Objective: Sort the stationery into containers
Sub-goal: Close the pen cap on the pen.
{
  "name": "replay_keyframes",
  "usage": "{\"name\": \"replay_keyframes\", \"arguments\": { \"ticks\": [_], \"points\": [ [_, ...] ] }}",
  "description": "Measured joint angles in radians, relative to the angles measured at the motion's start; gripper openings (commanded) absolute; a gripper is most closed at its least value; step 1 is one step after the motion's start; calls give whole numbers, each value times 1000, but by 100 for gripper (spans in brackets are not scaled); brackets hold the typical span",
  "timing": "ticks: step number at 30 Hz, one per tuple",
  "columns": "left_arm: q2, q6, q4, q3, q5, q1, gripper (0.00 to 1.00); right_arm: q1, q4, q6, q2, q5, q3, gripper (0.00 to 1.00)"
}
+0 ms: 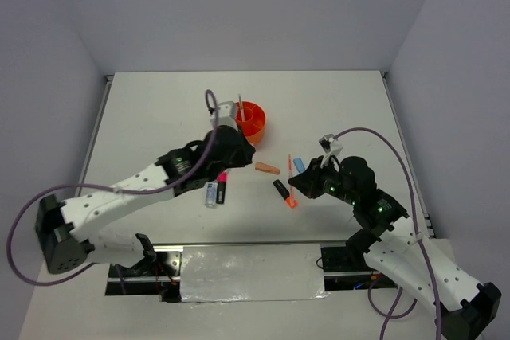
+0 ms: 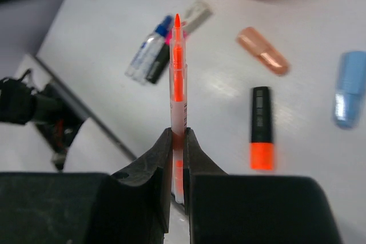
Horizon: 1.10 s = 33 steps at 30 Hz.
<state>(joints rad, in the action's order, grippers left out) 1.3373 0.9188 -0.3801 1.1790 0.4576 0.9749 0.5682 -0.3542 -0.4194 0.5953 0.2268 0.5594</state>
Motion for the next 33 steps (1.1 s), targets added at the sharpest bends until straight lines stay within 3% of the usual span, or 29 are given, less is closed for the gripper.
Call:
{"name": "replay_keyframes", "arguments": {
  "ticks": [3, 7, 14, 33],
  "points": [
    [-177, -59, 111, -105, -23, -29, 10, 45, 162, -68, -32, 63, -106, 0],
    [-356, -128, 265, -230, -100, -32, 11, 129, 348, -138, -28, 109, -161, 0],
    [-473, -187, 464, -334, -223, -32, 12, 317, 600, -185, 94, 100, -151, 0],
    [-503, -209, 591, -407, -315, -32, 16, 389, 676, -163, 187, 50, -68, 0]
  ]
}}
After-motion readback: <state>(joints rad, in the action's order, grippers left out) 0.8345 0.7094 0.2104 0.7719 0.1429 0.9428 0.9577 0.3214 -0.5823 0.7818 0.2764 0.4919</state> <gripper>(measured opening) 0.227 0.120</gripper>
